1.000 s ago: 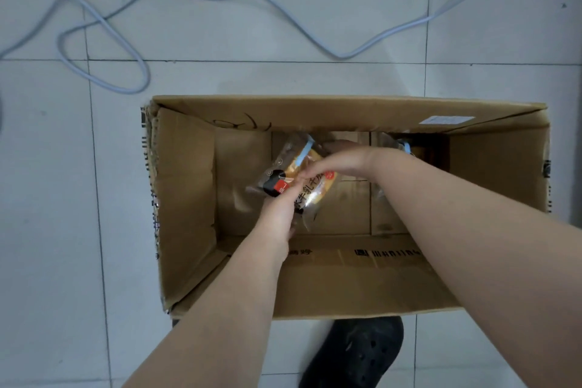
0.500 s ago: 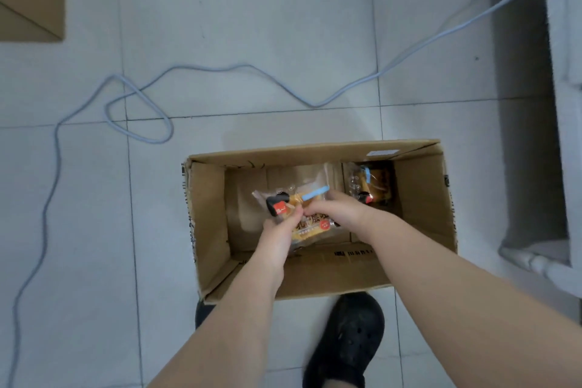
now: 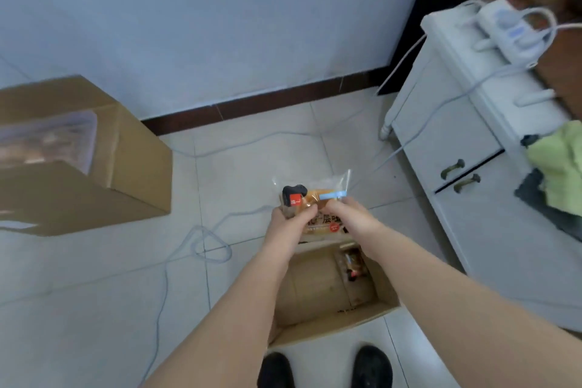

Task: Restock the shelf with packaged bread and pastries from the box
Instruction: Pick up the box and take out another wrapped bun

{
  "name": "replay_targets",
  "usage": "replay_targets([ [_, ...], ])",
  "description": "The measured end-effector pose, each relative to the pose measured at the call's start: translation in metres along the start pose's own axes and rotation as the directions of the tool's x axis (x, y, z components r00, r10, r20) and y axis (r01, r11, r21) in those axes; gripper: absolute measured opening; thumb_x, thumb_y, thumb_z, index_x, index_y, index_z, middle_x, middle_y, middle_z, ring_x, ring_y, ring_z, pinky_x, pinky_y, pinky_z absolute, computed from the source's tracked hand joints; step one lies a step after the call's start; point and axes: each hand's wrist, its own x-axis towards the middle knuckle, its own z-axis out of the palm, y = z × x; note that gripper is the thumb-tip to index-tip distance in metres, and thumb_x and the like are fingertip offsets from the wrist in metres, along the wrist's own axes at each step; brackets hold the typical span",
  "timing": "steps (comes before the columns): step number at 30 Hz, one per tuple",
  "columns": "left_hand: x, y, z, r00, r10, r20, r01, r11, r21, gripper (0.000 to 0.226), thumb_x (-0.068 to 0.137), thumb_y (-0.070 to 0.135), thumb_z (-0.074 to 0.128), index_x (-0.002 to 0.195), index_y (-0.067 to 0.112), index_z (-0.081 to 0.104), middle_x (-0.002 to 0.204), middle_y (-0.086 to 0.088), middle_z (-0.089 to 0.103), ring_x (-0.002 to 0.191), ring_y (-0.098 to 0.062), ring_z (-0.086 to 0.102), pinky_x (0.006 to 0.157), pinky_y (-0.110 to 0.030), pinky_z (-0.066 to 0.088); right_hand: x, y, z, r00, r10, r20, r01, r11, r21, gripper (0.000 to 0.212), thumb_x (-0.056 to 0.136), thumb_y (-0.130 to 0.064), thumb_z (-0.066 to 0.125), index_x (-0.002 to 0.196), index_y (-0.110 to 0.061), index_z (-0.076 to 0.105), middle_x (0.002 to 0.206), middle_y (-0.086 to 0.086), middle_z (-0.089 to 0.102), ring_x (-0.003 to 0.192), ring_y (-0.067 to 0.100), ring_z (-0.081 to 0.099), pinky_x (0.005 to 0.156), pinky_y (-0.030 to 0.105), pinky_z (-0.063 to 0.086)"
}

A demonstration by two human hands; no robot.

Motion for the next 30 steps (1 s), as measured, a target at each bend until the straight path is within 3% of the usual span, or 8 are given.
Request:
replay_targets([
  [2,-0.038,0.051,0.0,0.998,0.062,0.011,-0.062,0.998,0.021,0.039,0.082,0.034,0.069,0.11,0.017,0.047,0.112,-0.001,0.063,0.107,-0.019,0.06,0.088,-0.032,0.048,-0.042,-0.047,-0.011,0.996,-0.069,-0.057,0.069,0.998,-0.015,0.041,0.07,-0.033,0.061,0.104,-0.011,0.06,0.093,-0.002,0.06,0.081,0.009,0.053,0.061,0.021,0.036],
  [5,-0.099,0.116,0.007,0.989,0.147,0.022,-0.147,0.989,0.013,0.045,0.08,0.039,0.07,0.114,0.019,0.049,0.114,0.0,0.063,0.102,-0.017,0.061,0.077,-0.026,0.046,-0.105,-0.109,-0.032,0.983,-0.153,-0.098,0.151,0.988,-0.024,0.008,0.088,-0.02,0.055,0.082,-0.015,0.058,0.078,-0.004,0.055,0.07,0.006,0.049,0.061,0.02,0.035],
  [7,-0.139,0.152,0.012,0.975,0.218,0.028,-0.219,0.976,0.017,0.047,0.081,0.039,0.07,0.117,0.018,0.049,0.114,0.001,0.063,0.102,-0.017,0.06,0.078,-0.026,0.043,-0.146,-0.142,-0.046,0.965,-0.223,-0.135,0.221,0.975,-0.028,0.017,0.09,-0.018,0.053,0.073,-0.017,0.056,0.074,-0.002,0.055,0.066,0.007,0.049,0.06,0.02,0.036],
  [11,-0.208,0.215,0.024,0.935,0.35,0.057,-0.35,0.937,-0.011,0.049,0.072,0.039,0.076,0.108,0.019,0.051,0.114,-0.002,0.064,0.106,-0.019,0.061,0.099,-0.037,0.046,-0.22,-0.193,-0.07,0.919,-0.35,-0.183,0.355,0.935,-0.008,0.017,0.088,-0.016,0.055,0.073,-0.02,0.064,0.072,-0.003,0.065,0.07,0.011,0.059,0.063,0.021,0.045],
  [17,-0.299,0.291,0.044,0.826,0.521,0.213,-0.537,0.844,0.016,0.067,0.081,0.038,0.07,0.134,0.017,0.036,0.128,0.0,0.051,0.113,-0.02,0.051,0.088,-0.027,0.036,-0.318,-0.238,-0.093,0.793,-0.429,-0.433,0.491,0.871,0.035,0.007,0.087,-0.021,0.057,0.084,-0.018,0.062,0.085,0.002,0.066,0.073,0.01,0.06,0.056,0.016,0.044],
  [21,-0.348,0.325,0.059,0.73,0.581,0.36,-0.614,0.789,-0.029,0.095,0.077,0.039,0.075,0.149,0.013,0.018,0.146,-0.004,0.04,0.127,-0.022,0.045,0.101,-0.033,0.035,-0.382,-0.253,-0.106,0.661,-0.448,-0.601,0.564,0.826,0.005,0.014,0.085,-0.025,0.059,0.088,-0.013,0.064,0.096,0.012,0.071,0.079,0.016,0.062,0.067,0.027,0.047],
  [25,-0.396,0.341,0.076,0.589,0.564,0.579,-0.646,0.759,-0.082,0.048,0.076,0.028,0.077,0.116,0.01,0.059,0.108,-0.004,0.068,0.087,-0.013,0.064,0.072,-0.023,0.05,-0.445,-0.251,-0.113,0.524,-0.451,-0.723,0.623,0.781,-0.035,0.01,0.088,-0.022,0.057,0.079,-0.018,0.06,0.074,0.0,0.063,0.07,0.013,0.059,0.056,0.021,0.041],
  [30,-0.468,0.327,0.11,0.405,0.523,0.75,-0.665,0.732,-0.151,0.037,0.078,0.018,0.074,0.111,0.005,0.065,0.107,-0.011,0.071,0.092,-0.024,0.068,0.083,-0.032,0.056,-0.526,-0.218,-0.119,0.312,-0.426,-0.849,0.647,0.75,-0.138,0.023,0.078,-0.028,0.059,0.088,-0.014,0.074,0.079,0.002,0.071,0.076,0.017,0.066,0.064,0.023,0.052],
])
